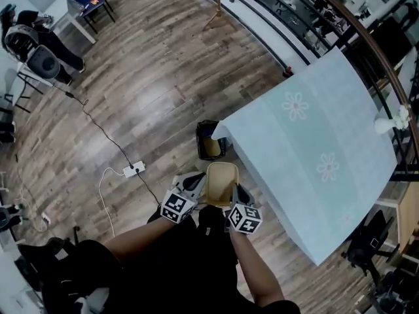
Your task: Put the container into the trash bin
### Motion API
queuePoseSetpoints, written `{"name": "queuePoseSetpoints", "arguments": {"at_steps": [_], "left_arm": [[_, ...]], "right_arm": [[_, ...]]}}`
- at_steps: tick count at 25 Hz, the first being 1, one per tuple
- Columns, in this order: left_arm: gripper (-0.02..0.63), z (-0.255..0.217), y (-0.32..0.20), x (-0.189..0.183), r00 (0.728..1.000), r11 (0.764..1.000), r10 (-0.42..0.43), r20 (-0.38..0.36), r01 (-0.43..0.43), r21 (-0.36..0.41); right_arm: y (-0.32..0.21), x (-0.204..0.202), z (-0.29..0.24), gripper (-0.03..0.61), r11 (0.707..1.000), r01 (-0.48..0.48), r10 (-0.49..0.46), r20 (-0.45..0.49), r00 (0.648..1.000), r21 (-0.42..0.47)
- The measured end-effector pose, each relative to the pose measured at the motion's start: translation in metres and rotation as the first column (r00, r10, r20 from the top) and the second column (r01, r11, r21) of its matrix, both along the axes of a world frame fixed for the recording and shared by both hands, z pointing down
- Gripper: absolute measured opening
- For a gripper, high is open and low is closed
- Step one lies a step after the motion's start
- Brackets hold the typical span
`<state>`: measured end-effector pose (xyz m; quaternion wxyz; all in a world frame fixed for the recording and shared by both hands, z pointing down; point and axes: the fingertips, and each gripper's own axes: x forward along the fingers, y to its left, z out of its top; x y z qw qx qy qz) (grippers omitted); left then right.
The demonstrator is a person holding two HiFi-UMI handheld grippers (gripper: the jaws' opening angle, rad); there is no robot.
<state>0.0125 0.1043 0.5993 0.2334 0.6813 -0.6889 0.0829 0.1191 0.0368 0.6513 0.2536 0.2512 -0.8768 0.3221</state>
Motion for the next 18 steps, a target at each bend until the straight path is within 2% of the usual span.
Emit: {"name": "queuePoseSetpoints", "arguments": {"at_steps": [4, 6, 9, 14, 18], "left_arm": [[0.014, 0.004, 0.028, -0.056, 0.997, 0.997, -0.066, -0.026, 0.067, 0.023], [0.014, 0.005, 0.035, -0.087, 0.990, 0.992, -0.118, -0.073, 0.120, 0.032], [0.014, 0.003, 0.048, -0.129, 0.975, 0.984, -0.169, -0.146, 0.176, 0.037], [0.014, 0.008, 0.063, -0.163, 0.974, 0.985, -0.156, -0.165, 0.166, 0.045], [0.014, 0.022, 0.074, -0.185, 0.977, 0.989, -0.140, -0.160, 0.147, 0.028]], "right_arm": [[0.019, -0.051, 0.004, 0.043, 0.998, 0.056, -0.056, -0.017, 0.998, 0.007], [0.026, -0.074, 0.004, 0.043, 0.997, 0.072, -0.072, -0.009, 0.997, 0.003], [0.045, -0.106, 0.011, 0.043, 0.997, 0.076, -0.076, -0.046, 0.996, -0.006], [0.071, -0.150, 0.031, 0.043, 0.995, 0.098, -0.098, -0.092, 0.991, -0.004], [0.074, -0.174, 0.066, 0.043, 0.996, 0.083, -0.086, -0.128, 0.988, -0.027]]}}
